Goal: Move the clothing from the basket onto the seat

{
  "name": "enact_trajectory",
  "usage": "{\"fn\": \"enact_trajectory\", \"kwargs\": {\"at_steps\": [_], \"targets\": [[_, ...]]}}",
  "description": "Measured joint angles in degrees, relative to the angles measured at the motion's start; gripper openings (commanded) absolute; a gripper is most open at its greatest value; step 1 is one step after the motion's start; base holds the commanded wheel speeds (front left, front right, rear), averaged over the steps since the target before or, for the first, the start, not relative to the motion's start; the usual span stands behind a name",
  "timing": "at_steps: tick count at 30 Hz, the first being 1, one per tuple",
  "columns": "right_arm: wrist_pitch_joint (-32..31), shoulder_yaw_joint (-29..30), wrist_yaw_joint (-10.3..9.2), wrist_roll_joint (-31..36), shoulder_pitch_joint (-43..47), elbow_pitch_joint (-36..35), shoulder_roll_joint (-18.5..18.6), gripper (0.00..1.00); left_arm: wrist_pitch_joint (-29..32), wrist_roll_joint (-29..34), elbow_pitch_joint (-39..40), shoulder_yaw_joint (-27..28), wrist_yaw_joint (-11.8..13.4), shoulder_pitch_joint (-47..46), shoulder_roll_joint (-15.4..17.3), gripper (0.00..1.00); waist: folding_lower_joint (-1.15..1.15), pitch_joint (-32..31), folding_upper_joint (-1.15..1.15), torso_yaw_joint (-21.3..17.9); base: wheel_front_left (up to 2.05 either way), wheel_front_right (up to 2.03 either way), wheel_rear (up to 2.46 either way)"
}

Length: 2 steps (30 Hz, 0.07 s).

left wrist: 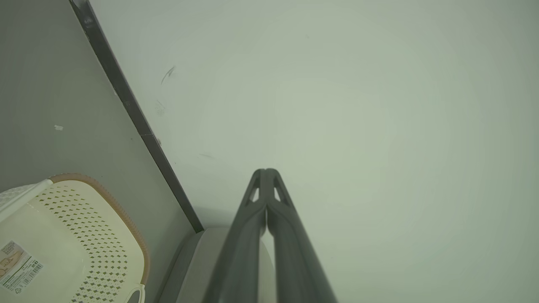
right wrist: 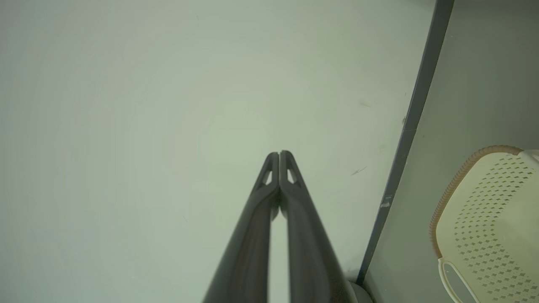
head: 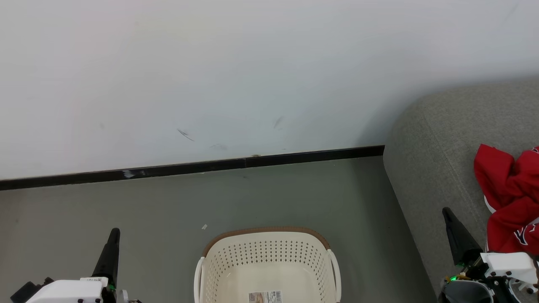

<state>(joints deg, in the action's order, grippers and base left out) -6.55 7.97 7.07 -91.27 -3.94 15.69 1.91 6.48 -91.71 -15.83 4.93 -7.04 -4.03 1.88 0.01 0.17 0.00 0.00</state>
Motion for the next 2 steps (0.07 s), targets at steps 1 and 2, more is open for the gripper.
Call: {"fn": "enact_trajectory", "kwargs": {"at_steps": [1, 2], "targets": [[0.0, 0.0, 0.0, 0.0, 0.0, 0.0, 0.0, 0.0, 0.0, 0.0, 0.0, 0.0, 0.0, 0.0, 0.0, 0.0, 0.0, 0.0, 0.0, 0.0, 0.0, 0.0, 0.0], [0.0, 0.0, 0.0, 0.0, 0.0, 0.0, 0.0, 0.0, 0.0, 0.0, 0.0, 0.0, 0.0, 0.0, 0.0, 0.0, 0.0, 0.0, 0.0, 0.0, 0.0, 0.0, 0.0]]}}
